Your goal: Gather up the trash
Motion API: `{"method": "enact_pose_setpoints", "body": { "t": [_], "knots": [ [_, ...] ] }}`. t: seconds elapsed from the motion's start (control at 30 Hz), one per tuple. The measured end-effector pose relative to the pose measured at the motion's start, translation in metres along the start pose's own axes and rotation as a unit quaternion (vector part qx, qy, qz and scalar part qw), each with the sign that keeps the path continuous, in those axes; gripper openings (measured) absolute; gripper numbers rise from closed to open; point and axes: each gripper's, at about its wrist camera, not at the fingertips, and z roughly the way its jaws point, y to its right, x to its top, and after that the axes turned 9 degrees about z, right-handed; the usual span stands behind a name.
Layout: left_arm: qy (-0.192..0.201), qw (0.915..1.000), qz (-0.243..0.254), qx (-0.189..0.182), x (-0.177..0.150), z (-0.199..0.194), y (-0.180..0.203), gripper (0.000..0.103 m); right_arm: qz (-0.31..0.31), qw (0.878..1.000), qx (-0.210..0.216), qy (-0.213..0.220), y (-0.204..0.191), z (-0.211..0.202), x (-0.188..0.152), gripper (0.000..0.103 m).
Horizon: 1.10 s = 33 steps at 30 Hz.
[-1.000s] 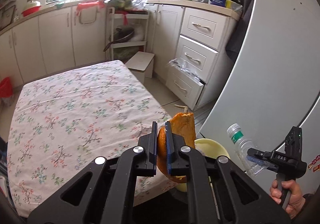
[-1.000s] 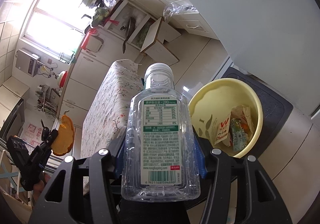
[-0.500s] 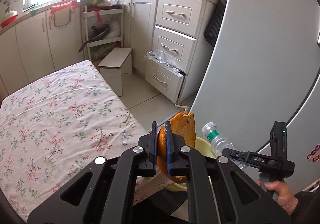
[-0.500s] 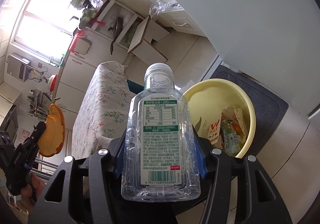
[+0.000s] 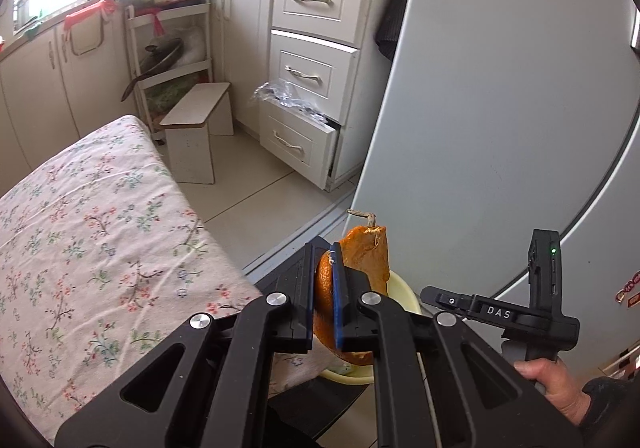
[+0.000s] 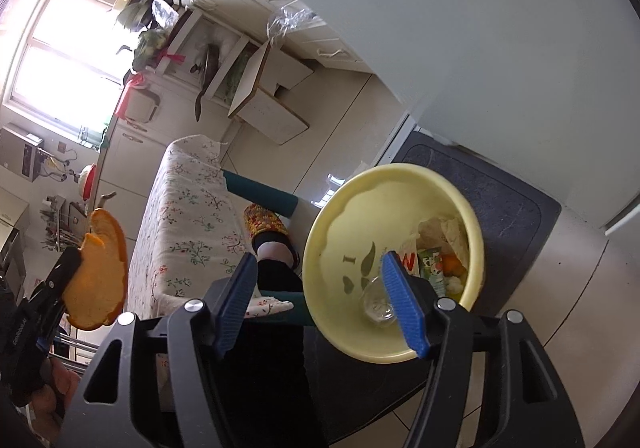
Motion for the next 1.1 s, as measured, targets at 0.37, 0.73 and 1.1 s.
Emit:
{"method": "enact_pose_setpoints", "body": {
  "t": [0.37,0.73,1.1],
  "knots": [
    [-0.058,0.9969,0.018,-0.051,-0.006,0.06,0.039,0.007,-0.001,0.999,-0.017,0.03,0.01,-0.022,-0.004,0.064],
    [-0.052,0.9977,0.026,-0.034,-0.005,0.045,0.045,0.055,-0.052,0.997,-0.018,0.058,-0.026,-0.04,-0.007,0.07],
    [0.04,0.9963,-0.007,0.076,-0.003,-0.082,0.01,0.095,-0.185,0.971,-0.049,0.145,-0.119,-0.096,-0.046,0.093]
  ]
}}
